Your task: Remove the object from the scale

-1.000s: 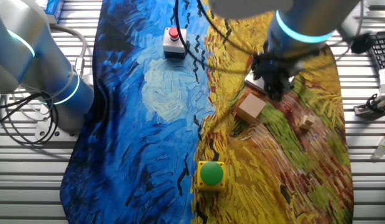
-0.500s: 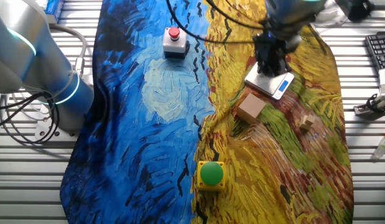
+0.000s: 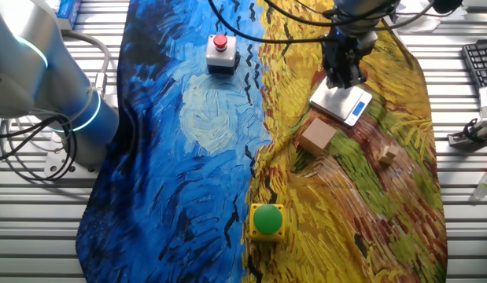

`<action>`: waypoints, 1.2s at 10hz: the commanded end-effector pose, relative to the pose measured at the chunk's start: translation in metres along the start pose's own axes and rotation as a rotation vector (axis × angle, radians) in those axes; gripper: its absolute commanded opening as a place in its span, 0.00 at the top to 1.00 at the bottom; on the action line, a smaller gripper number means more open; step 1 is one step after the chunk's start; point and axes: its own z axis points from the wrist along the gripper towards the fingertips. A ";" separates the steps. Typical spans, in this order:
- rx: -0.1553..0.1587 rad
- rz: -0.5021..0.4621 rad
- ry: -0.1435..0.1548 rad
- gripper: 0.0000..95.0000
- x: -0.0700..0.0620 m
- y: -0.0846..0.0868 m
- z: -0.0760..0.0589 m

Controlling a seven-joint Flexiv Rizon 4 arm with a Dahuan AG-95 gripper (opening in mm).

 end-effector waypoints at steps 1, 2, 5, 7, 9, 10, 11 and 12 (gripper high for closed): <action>0.001 0.004 -0.004 1.00 0.000 0.000 0.000; 0.001 0.004 -0.007 1.00 0.000 0.000 0.000; 0.005 0.004 -0.014 1.00 0.000 0.000 0.000; 0.004 -0.001 -0.017 1.00 0.000 0.000 0.000; 0.005 -0.007 -0.018 1.00 0.000 0.000 0.000; 0.004 -0.009 -0.015 1.00 0.000 0.000 0.000; 0.002 -0.015 -0.020 1.00 0.000 0.000 0.000; 0.000 -0.015 -0.022 1.00 0.000 0.000 0.000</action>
